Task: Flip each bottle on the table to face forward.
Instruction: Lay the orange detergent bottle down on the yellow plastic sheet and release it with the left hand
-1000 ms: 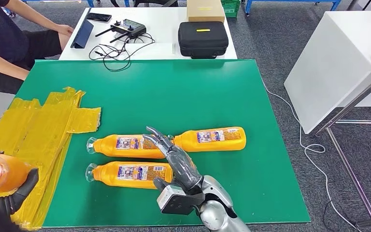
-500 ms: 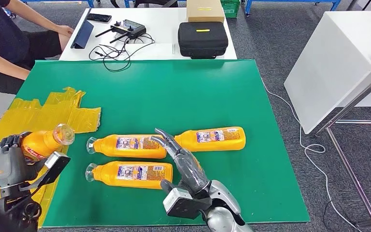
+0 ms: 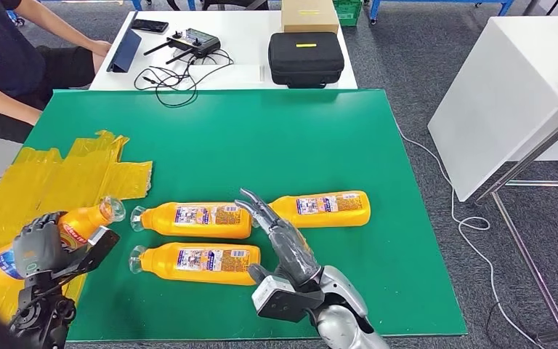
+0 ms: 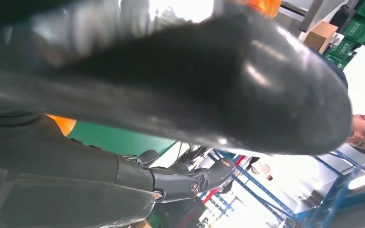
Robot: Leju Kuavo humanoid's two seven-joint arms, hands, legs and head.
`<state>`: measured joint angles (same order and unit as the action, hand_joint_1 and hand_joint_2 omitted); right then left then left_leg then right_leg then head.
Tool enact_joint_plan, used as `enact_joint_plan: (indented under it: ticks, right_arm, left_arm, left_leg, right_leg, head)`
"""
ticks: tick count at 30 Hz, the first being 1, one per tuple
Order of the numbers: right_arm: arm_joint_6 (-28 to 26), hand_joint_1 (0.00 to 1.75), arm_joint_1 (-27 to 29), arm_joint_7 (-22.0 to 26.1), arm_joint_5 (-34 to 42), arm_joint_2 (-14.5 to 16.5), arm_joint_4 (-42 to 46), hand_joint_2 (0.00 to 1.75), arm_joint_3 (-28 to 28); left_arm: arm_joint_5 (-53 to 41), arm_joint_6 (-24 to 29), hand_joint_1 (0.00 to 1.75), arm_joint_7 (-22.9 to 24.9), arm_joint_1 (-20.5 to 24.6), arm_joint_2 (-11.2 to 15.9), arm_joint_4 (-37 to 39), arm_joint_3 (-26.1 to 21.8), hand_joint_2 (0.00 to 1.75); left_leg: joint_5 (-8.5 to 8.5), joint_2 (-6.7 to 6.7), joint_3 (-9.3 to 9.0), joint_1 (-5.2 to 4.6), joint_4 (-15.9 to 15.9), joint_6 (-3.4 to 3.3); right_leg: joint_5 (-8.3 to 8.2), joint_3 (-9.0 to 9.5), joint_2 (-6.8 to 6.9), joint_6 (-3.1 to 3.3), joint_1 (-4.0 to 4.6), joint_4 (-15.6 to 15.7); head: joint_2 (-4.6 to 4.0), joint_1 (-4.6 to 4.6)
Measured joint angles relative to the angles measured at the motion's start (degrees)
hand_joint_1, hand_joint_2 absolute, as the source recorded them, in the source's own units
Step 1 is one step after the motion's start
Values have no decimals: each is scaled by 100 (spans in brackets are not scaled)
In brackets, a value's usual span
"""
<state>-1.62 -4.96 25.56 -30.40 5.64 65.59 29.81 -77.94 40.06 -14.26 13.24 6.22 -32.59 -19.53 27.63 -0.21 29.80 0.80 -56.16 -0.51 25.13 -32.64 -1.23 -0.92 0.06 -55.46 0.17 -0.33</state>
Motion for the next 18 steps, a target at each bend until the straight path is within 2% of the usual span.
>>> enact_joint_plan:
  ticks: [7, 11, 13, 17, 18]
  right_arm:
    - [-9, 0, 3, 7, -1, -35, -37, 0, 0]
    - [-41, 0, 39, -50, -17, -35, -39, 0, 0]
    - [-44, 0, 79, -95, -42, -34, -39, 0, 0]
    - [-43, 0, 147, -163, -159, -12, -39, 0, 0]
    - [-42, 0, 158, -177, -190, -2, -38, 0, 0]
  left_arm:
    - [-21, 13, 175, 47, 145, 42, 292, 126, 175]
    - [-235, -96, 0, 300, 328, 81, 595, 236, 175]
    - [-331, -244, 0, 479, 444, 103, 745, 309, 175]
    - [-280, -524, 0, 530, 576, 157, 947, 369, 0]
    - [-239, -560, 0, 496, 570, 167, 970, 374, 0]
  left_leg:
    - [0, 0, -1, 1, 0, 0]
    - [-1, -1, -1, 1, 0, 0]
    - [-1, -3, -2, 1, 0, 1]
    - [-1, -2, -5, 0, 0, 1]
    - [-1, -1, -5, 0, 0, 1]
  right_leg:
    - [0, 0, 0, 0, 0, -1]
    - [0, 2, 1, 0, 1, -1]
    - [0, 4, 3, 0, 0, -3]
    - [0, 6, 2, 0, -4, -8]
    - [0, 6, 2, 0, -4, -8]
  head:
    - [0, -2]
    - [0, -2]
    - [0, -1]
    - [0, -2]
    - [0, -1]
